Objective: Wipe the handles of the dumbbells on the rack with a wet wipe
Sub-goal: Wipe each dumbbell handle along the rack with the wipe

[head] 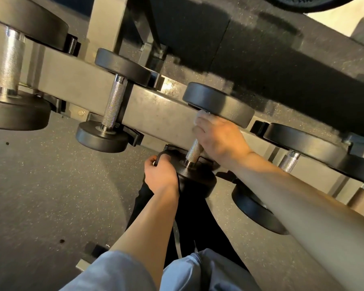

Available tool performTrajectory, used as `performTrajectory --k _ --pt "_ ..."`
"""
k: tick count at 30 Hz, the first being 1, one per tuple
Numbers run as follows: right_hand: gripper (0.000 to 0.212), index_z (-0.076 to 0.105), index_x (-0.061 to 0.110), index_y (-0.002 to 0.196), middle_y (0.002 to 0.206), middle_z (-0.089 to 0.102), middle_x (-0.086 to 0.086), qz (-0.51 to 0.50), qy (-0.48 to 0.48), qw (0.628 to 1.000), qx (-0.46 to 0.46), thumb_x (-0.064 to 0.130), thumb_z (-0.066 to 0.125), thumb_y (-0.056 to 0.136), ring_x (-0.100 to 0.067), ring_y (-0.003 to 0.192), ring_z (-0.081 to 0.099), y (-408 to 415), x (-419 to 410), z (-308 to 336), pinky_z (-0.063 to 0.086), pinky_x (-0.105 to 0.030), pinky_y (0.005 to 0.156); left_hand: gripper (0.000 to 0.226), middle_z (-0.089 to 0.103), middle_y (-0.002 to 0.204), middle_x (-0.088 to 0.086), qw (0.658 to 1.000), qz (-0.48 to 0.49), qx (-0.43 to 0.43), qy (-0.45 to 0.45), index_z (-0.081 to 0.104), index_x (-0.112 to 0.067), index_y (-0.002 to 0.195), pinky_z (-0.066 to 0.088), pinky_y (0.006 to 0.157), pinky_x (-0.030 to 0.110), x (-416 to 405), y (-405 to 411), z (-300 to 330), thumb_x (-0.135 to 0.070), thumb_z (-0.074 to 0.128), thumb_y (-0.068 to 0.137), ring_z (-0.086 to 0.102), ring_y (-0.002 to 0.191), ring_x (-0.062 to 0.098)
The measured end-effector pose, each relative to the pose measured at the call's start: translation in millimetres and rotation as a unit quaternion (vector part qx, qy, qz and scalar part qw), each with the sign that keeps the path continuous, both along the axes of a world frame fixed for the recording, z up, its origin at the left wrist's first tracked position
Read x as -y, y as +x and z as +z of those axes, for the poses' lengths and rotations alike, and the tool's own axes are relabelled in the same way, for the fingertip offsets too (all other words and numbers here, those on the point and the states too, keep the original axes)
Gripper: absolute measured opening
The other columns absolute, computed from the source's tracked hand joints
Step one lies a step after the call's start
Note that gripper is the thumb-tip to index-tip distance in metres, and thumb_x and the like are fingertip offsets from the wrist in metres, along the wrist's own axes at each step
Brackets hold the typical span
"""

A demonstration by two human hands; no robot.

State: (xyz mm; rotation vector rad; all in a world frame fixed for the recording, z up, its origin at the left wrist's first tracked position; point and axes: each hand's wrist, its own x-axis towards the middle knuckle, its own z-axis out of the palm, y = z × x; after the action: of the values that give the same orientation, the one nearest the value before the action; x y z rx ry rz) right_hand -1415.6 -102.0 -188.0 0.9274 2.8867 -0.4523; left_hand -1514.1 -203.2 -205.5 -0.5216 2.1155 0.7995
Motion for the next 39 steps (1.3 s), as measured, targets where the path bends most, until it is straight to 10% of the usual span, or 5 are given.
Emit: performTrajectory --k 15,20,22,31,39 --pt "0.026 0.075 0.011 0.093 0.102 0.072 -0.004 -0.234 -0.247 0.921 -0.192 0.009 0.05 0.085 -0.021 0.096 0.067 24.0 68.6 -15.2 0.051 -0.027 0.086 0.034 0.06 0.106 0.005 1.0 0.002 -0.01 0.001 0.061 -0.018 0.119 0.035 0.076 0.029 -0.5 3.4 5.2 -0.022 0.059 0.086 0.053 0.09 0.021" --pt "0.016 0.067 0.01 0.097 0.089 0.066 0.002 -0.766 -0.34 0.316 -0.445 0.003 0.067 0.084 -0.011 0.085 0.063 -2.2 33.4 2.7 0.054 -0.022 0.077 0.033 0.06 0.106 0.004 1.0 0.013 0.0 0.009 0.059 -0.018 0.118 0.035 0.078 0.03 -1.3 3.2 5.3 -0.021 0.06 0.086 0.052 0.09 0.021" --pt "0.021 0.062 0.002 0.103 0.083 0.063 -0.004 -0.753 -0.369 0.196 -0.508 -0.005 0.065 0.083 -0.013 0.077 0.062 -15.5 18.0 5.0 0.053 -0.017 0.065 0.032 0.059 0.104 0.003 1.0 0.01 -0.002 0.008 0.06 -0.018 0.118 0.035 0.079 0.03 -1.7 3.7 6.1 -0.02 0.06 0.086 0.053 0.09 0.021" --pt "0.022 0.046 0.029 0.074 0.073 0.059 0.004 -0.723 -0.335 0.538 -0.274 0.029 0.067 0.082 -0.021 0.07 0.062 -26.9 39.7 -9.6 0.056 -0.042 0.071 0.033 0.061 0.11 0.005 1.0 0.004 -0.002 0.005 0.06 -0.017 0.12 0.035 0.079 0.03 -1.4 3.9 5.6 -0.021 0.059 0.087 0.053 0.093 0.021" --pt "0.024 0.047 0.02 0.085 0.08 0.055 -0.003 -0.748 -0.379 0.346 -0.42 -0.002 0.054 0.089 -0.009 0.067 0.054 -17.4 14.2 -8.2 0.047 -0.017 0.056 0.035 0.06 0.11 0.004 1.0 0.003 0.005 0.002 0.059 -0.017 0.122 0.033 0.078 0.029 -2.2 2.4 5.0 -0.02 0.059 0.087 0.052 0.09 0.019"
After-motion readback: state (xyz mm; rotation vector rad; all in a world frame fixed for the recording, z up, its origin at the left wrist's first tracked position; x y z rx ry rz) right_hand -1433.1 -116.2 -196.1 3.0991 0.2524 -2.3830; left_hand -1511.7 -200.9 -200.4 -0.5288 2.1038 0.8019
